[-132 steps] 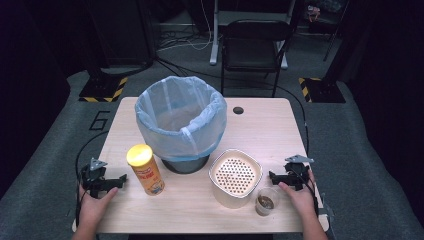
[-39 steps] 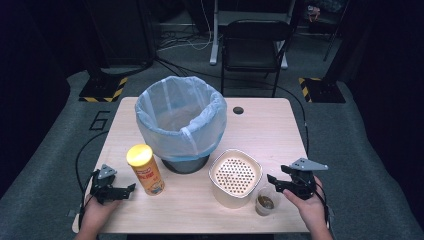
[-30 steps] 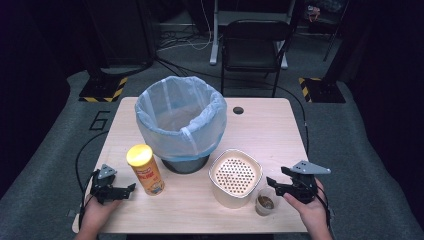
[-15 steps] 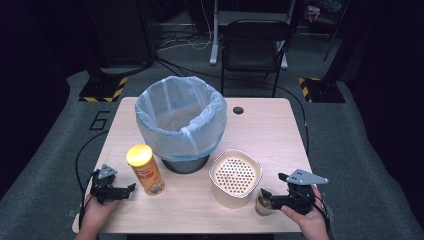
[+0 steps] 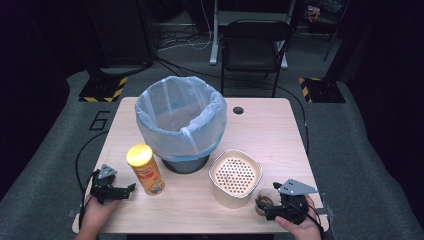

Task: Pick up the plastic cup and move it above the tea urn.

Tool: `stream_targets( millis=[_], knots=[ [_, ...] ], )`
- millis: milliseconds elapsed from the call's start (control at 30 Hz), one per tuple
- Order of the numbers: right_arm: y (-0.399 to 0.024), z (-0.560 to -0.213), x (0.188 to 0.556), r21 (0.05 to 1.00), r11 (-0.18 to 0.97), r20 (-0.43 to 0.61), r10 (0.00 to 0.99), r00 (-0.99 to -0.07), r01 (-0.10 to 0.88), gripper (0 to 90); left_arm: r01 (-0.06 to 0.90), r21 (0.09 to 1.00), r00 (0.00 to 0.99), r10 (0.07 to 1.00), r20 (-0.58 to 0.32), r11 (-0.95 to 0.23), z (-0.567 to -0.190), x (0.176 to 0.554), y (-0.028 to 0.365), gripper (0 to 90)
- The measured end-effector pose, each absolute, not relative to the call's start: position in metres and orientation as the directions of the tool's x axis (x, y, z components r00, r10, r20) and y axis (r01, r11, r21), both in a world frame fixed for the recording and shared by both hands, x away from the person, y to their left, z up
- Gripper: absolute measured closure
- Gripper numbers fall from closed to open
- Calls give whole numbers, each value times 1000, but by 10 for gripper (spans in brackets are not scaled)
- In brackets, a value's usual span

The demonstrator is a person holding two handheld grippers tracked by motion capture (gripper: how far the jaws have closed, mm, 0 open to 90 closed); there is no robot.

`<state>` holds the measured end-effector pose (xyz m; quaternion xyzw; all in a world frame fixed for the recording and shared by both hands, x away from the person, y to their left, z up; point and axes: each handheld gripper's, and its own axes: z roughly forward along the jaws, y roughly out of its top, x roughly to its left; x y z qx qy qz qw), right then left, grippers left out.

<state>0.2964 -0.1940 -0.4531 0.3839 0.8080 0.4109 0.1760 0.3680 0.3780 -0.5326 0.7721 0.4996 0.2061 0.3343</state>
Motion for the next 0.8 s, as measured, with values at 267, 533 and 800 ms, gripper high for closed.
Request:
stream_targets(
  millis=[267, 533, 800],
  knots=[
    [-192, -463, 294, 794, 372, 25, 771, -637, 481, 150, 634, 722, 416, 909, -16, -277, -533, 368, 378, 2],
    [-190, -478, 293, 771, 398, 16, 768, -641, 497, 215, 634, 722, 416, 909, -16, -277, -533, 368, 378, 2],
    [-186, -483, 292, 766, 408, -1, 773, -634, 496, 281, 634, 722, 416, 909, -16, -278, -533, 368, 378, 2]
  ],
)
